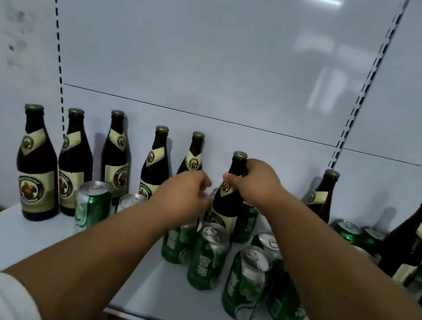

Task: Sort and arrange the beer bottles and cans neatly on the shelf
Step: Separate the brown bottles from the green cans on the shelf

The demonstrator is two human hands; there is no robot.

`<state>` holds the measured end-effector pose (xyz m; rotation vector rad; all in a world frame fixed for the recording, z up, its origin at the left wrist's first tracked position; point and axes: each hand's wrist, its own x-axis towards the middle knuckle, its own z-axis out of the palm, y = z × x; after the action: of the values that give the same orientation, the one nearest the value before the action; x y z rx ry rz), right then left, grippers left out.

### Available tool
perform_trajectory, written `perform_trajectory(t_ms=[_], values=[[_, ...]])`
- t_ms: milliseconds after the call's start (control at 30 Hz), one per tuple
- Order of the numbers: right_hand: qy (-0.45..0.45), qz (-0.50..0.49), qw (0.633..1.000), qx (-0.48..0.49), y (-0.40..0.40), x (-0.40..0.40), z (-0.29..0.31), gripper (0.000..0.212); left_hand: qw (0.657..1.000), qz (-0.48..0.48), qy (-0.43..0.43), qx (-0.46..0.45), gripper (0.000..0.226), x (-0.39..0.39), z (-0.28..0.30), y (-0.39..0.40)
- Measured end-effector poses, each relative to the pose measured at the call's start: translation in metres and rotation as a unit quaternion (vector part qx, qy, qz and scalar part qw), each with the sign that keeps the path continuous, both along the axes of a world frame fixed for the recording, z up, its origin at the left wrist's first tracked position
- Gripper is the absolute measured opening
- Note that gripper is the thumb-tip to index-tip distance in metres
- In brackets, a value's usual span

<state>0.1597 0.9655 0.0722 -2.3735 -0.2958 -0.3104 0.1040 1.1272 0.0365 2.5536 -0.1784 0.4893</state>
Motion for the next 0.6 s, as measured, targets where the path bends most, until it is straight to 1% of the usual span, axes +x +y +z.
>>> perform_trajectory(t_ms=[100, 167, 333, 433, 533, 600], values=[[-0.013, -0.007, 1.000, -0.006, 0.012, 0.003, 0.004, 0.028, 0.998, -0.043, 0.047, -0.030, 0.054, 0.016, 0.006, 0.004], [-0.021, -0.010, 1.000, -0.015, 0.021, 0.005, 0.008, 0.026, 0.997, -0.053, 0.040, -0.023, 0.058, 0.025, 0.008, 0.006], [-0.011, -0.004, 1.000, 0.023, 0.041, 0.009, 0.009, 0.026, 0.999, -0.007, -0.033, 0.001, 0.042, 0.036, 0.005, 0.018], [-0.011, 0.003, 1.000, 0.013, 0.052, 0.012, 0.005, 0.026, 0.999, 0.004, -0.050, 0.006, 0.034, 0.040, -0.001, 0.025], [-0.003, 0.007, 1.000, 0.021, 0.057, 0.017, 0.002, 0.029, 0.998, 0.003, -0.063, 0.002, 0.034, 0.041, -0.006, 0.028], [0.008, 0.011, 1.000, 0.022, 0.057, 0.020, 0.002, 0.032, 0.999, 0.003, -0.053, 0.004, 0.035, 0.040, -0.007, 0.030]])
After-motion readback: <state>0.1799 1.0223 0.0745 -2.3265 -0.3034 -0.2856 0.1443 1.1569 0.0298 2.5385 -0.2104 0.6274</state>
